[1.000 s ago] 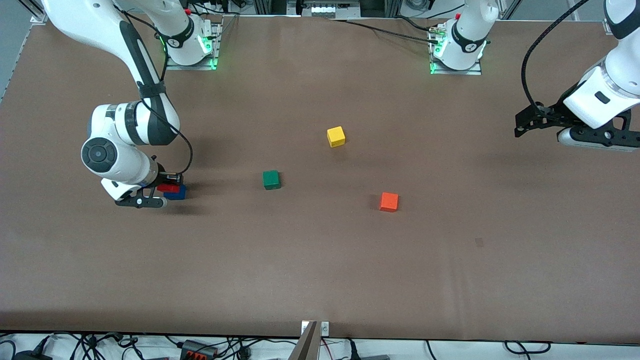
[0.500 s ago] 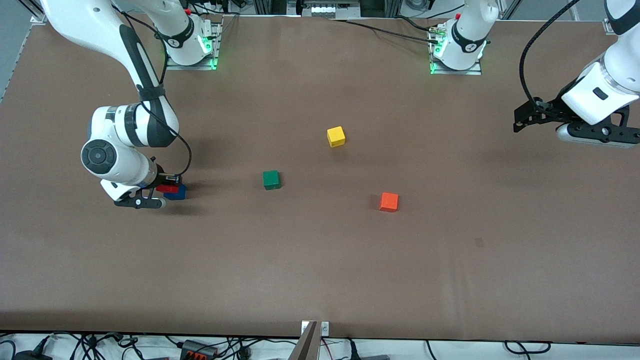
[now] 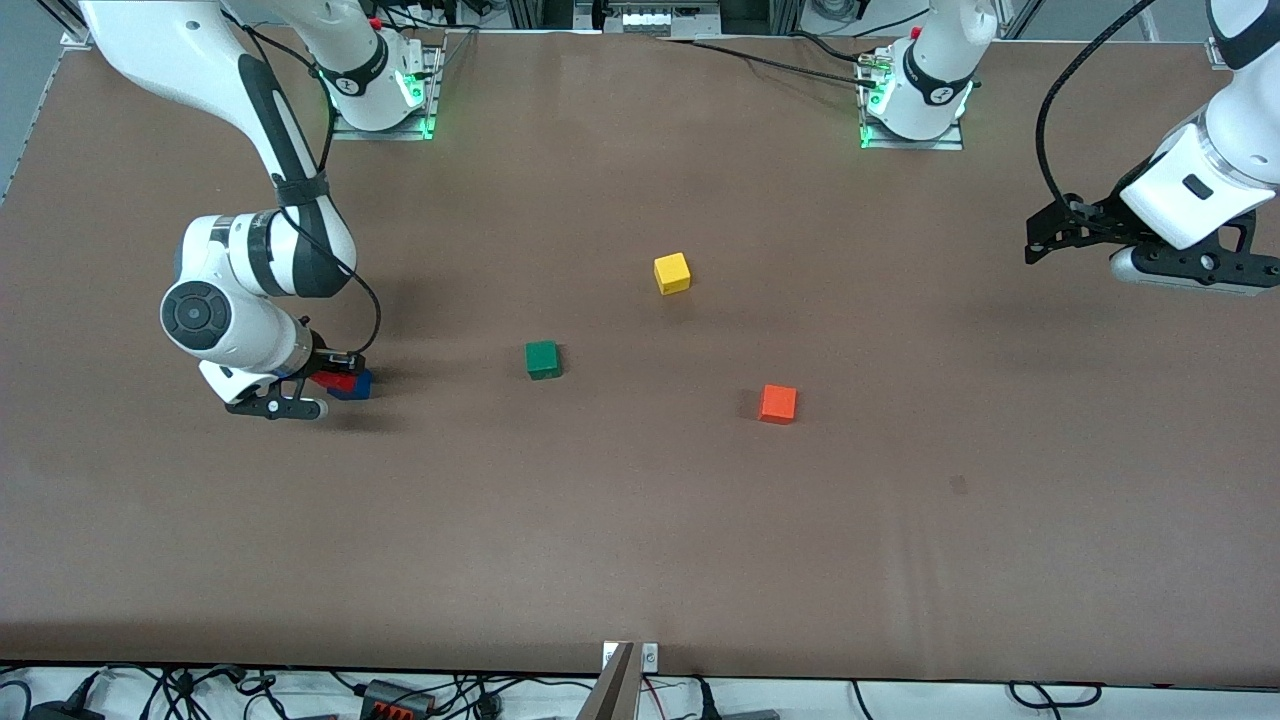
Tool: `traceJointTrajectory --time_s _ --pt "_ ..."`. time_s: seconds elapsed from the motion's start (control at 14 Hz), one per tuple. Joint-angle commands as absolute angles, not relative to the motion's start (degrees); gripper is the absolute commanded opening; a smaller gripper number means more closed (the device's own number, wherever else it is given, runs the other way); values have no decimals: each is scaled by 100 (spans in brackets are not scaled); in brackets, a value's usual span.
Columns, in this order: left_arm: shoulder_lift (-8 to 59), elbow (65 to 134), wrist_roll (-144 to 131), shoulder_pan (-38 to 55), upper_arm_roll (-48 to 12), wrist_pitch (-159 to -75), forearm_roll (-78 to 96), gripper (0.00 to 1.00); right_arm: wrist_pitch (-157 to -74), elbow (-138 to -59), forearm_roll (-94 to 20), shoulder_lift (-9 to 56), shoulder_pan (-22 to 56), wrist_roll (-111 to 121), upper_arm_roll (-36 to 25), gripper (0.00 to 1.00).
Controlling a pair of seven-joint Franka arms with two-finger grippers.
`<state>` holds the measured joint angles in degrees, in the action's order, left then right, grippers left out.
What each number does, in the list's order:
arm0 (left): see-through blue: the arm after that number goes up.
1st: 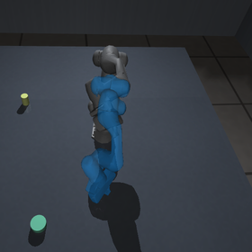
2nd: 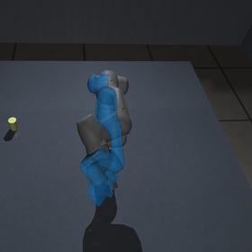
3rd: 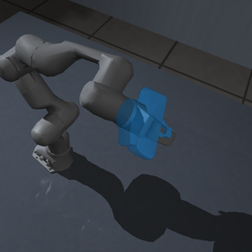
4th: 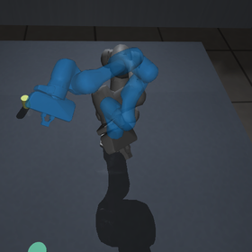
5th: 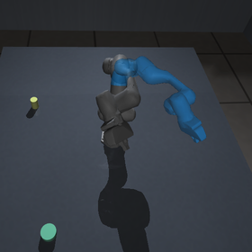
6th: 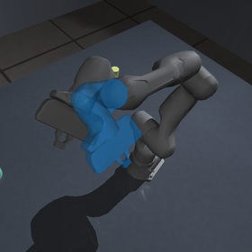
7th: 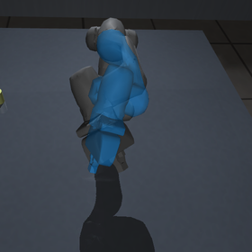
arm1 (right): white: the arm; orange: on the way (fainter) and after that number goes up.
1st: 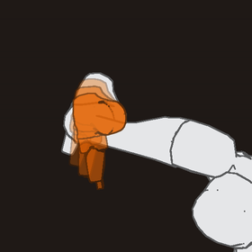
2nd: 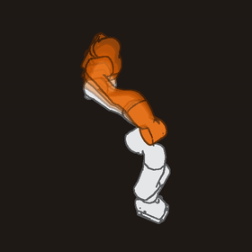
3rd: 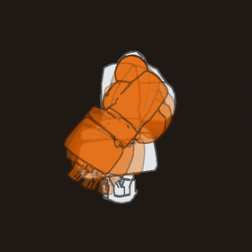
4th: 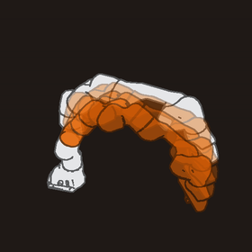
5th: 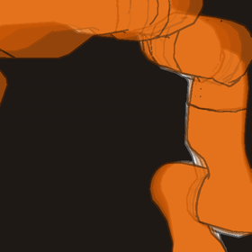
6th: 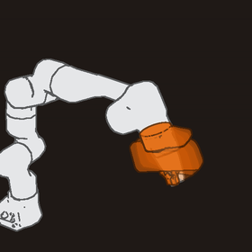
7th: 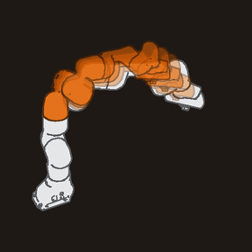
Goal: Pass red block to right arm, stack on blue
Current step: 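Open the right gripper and lift it away from the stack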
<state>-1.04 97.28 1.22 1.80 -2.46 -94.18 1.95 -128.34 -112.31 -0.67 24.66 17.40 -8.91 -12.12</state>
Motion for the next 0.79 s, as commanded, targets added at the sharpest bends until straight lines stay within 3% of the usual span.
traceJointTrajectory --time_s 0.0,0.29,0.71 --pt "-158 9677 149 185 -264 -9308 132 100 -12666 -11207 18 2251 1784 -1020 -1187 100" --pt "-167 9677 115 185 -264 -9255 132 100 -11807 -10742 18 1900 1784 -993 -1178 100" --pt "-141 9607 106 185 -264 -9246 132 100 -9706 -8722 9 1802 1723 -967 -1204 100"
